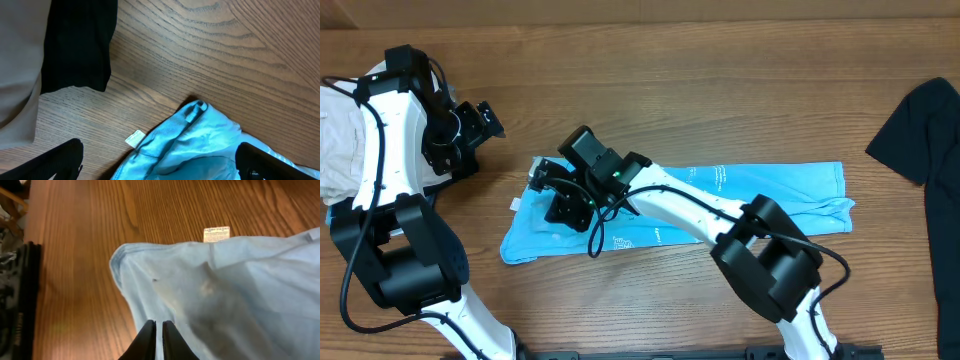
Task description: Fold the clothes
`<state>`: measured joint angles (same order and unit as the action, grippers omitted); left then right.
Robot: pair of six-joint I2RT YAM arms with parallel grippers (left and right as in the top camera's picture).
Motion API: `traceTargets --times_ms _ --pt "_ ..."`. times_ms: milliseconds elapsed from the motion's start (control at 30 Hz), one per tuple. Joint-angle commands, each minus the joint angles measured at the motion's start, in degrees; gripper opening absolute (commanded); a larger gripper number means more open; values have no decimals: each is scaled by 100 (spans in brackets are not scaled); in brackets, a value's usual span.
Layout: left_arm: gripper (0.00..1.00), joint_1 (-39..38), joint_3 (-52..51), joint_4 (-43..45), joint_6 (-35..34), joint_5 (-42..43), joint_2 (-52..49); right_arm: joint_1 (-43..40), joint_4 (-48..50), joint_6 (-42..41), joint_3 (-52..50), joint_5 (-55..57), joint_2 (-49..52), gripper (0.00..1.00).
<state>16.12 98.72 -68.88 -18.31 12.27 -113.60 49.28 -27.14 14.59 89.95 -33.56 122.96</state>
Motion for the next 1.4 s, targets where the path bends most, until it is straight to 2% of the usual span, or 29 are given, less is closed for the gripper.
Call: traceTargets --times_ms 0,133,367,533,600,633,700,767,833,967,1033,1067,1133,1233,1367 --pt "100 -4 15 20 9 68 -50 103 367 -31 11 -85 184 9" --pt "100 -4 15 20 9 68 -50 118 1093 -208 11 -42 411 7" --pt "100 -4 15 20 9 68 -50 122 1250 -415 11 46 887 6" --pt "100 -4 15 20 7 68 -50 -50 1825 -487 219 44 334 6" --pt "100 -4 15 20 9 68 -50 -328 1775 -905 369 44 -271 10" --pt "100 -4 15 20 9 68 -50 -459 1694 -1075 378 42 -501 23" --pt "100 -2 15 20 9 68 -50 -911 1200 -1318 378 44 -1058 27" --pt "100 -2 15 20 9 68 -50 -1598 153 -1314 378 46 -1665 28" --pt "100 -2 15 20 9 68 -50 -2487 -977 -1309 378 50 -2096 38" --pt "100 -2 15 22 9 68 -50 -4592 -3259 -1285 376 879 -2288 40" --pt "100 -2 15 20 9 68 -50 -5259 -3932 -1003 372 1147 -2264 40" --pt "100 -2 15 20 9 68 -50 -5460 -4172 -1008 365 1384 -2264 40" --pt "100 -2 15 20 9 68 -50 -5606 -4570 -1058 304 1845 -2264 33" --pt "100 0 15 20 9 68 -50 -5615 -5036 -2308 -114 2872 -2264 30" --pt "100 0 15 20 9 68 -50 -5617 -4920 -3939 -1008 2981 -2264 30"
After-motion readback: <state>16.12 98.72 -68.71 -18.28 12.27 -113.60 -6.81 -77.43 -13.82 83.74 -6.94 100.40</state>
